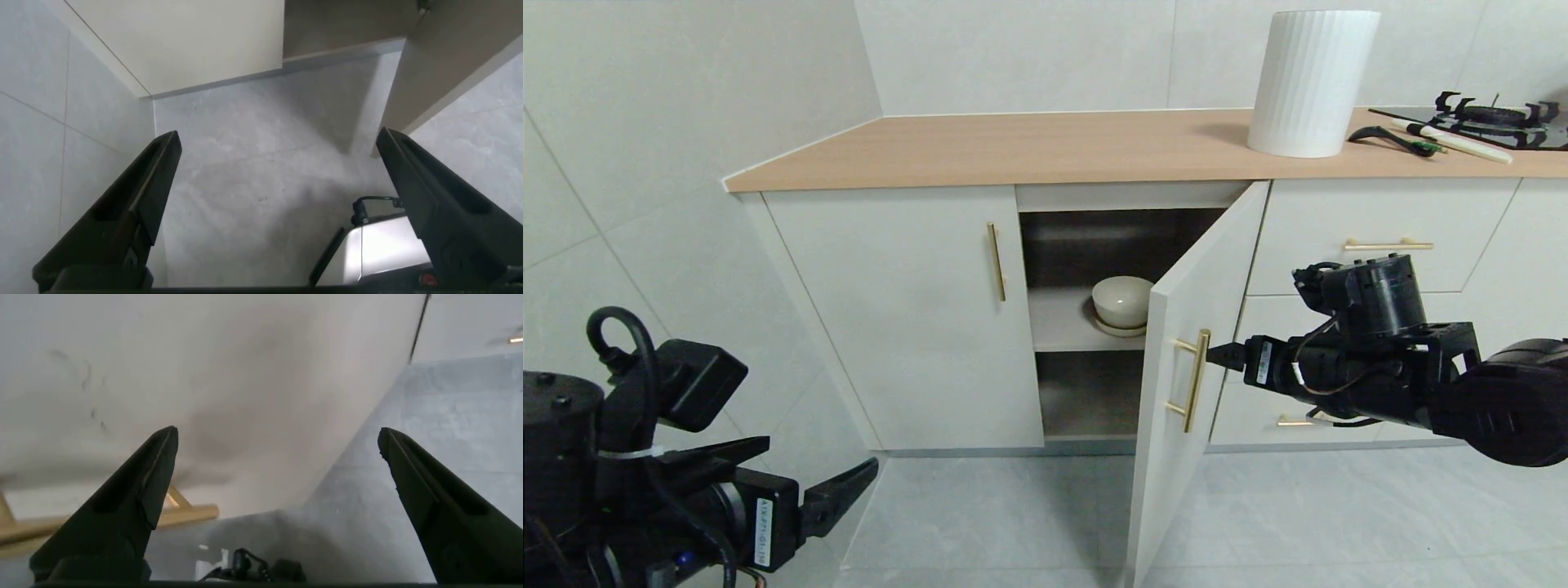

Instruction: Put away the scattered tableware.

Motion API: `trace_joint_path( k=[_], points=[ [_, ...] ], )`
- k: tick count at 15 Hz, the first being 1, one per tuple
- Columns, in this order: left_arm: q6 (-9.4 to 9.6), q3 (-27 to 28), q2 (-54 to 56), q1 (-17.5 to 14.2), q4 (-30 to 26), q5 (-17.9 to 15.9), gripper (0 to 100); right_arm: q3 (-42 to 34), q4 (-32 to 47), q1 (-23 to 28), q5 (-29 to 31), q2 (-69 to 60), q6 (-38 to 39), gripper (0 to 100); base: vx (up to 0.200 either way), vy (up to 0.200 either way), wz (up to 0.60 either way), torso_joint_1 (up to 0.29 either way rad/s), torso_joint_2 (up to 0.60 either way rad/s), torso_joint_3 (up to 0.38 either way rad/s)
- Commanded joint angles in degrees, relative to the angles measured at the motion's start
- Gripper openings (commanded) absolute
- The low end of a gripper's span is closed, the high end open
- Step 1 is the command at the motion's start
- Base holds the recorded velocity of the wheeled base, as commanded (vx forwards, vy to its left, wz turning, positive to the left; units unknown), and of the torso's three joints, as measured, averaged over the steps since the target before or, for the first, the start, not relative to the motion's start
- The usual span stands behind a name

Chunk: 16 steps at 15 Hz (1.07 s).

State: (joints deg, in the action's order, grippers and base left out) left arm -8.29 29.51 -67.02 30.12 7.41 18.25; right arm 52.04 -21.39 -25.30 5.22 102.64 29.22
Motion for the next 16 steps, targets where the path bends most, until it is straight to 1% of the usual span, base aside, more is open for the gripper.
trace_joint_path(
  k=[1,5,7,12,16],
  points=[
    [-0.06,0.02,-0.12,0.02,0.06,0.03,100,0.17,-0.67,-0.10,0.32,0.80,0.57,100,0.200,0.000,0.00,0.002,0.00,0.012],
    [-0.24,0.37,-0.83,-0.06,0.06,0.03,100,0.17,-3.74,-1.34,1.02,3.44,1.37,100,0.200,0.000,0.00,0.010,0.00,0.001],
    [-0.32,0.37,-1.27,-0.06,0.15,0.03,100,0.43,-6.55,-1.77,2.60,4.85,2.60,100,0.200,0.000,0.00,0.000,0.00,0.000],
    [-0.24,0.37,-1.36,-0.06,0.15,0.03,100,0.69,-20.00,-2.30,11.66,11.88,2.86,100,0.000,0.000,0.00,0.000,0.00,0.000],
    [-0.32,0.46,-1.44,-0.06,0.23,0.03,100,3.42,-21.85,-2.13,16.23,14.07,3.04,100,0.000,0.000,0.00,0.000,0.00,0.000]
  ],
)
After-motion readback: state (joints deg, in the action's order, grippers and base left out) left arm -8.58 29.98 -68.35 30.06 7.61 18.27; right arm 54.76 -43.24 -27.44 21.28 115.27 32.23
